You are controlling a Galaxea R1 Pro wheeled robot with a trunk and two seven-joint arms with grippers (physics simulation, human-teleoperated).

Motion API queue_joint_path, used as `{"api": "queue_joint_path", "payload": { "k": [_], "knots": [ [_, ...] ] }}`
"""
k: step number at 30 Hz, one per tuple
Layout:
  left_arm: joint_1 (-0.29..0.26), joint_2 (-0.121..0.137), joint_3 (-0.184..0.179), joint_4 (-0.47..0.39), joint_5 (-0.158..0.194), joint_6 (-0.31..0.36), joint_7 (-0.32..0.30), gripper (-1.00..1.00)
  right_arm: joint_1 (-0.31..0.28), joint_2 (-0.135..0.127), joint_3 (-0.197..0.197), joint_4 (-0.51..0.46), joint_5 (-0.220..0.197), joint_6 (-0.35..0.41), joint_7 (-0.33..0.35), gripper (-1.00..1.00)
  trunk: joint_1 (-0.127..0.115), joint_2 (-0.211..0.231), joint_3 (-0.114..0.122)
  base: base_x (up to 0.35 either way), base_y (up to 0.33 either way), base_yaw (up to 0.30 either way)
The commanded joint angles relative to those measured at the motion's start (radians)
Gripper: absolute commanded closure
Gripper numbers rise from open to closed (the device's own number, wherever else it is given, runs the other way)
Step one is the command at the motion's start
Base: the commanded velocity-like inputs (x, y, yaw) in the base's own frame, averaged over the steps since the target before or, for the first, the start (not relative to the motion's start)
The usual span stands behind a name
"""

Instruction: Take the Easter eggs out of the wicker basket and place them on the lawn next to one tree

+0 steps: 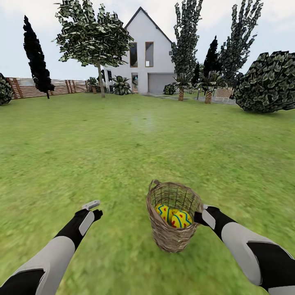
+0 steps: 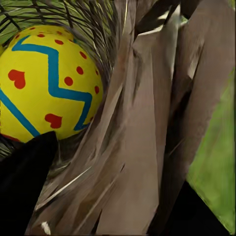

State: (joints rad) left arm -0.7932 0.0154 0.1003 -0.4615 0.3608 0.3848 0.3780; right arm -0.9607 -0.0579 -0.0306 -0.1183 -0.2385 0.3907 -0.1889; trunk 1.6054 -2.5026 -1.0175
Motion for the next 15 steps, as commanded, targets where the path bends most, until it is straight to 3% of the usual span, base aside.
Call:
{"api": "queue_joint_path", "payload": {
  "k": [1,6,15],
  "knots": [
    [-0.001,0.000,0.000,-0.002,0.010,0.003,0.006,-1.00,0.001,0.001,-0.007,0.003,-0.033,0.002,-0.003,1.00,0.000,0.000,-0.001,0.000,0.000,0.000],
    [-0.001,0.000,-0.001,0.001,0.010,0.003,0.007,-1.00,0.002,-0.002,-0.008,0.002,-0.033,0.005,-0.003,1.00,0.000,0.000,-0.001,0.000,0.000,0.000],
    [-0.001,-0.001,-0.001,0.004,0.010,0.002,0.008,-1.00,0.002,-0.005,-0.007,0.002,-0.033,0.005,-0.003,1.00,-0.004,0.002,0.034,0.000,0.000,0.000]
  ]
}}
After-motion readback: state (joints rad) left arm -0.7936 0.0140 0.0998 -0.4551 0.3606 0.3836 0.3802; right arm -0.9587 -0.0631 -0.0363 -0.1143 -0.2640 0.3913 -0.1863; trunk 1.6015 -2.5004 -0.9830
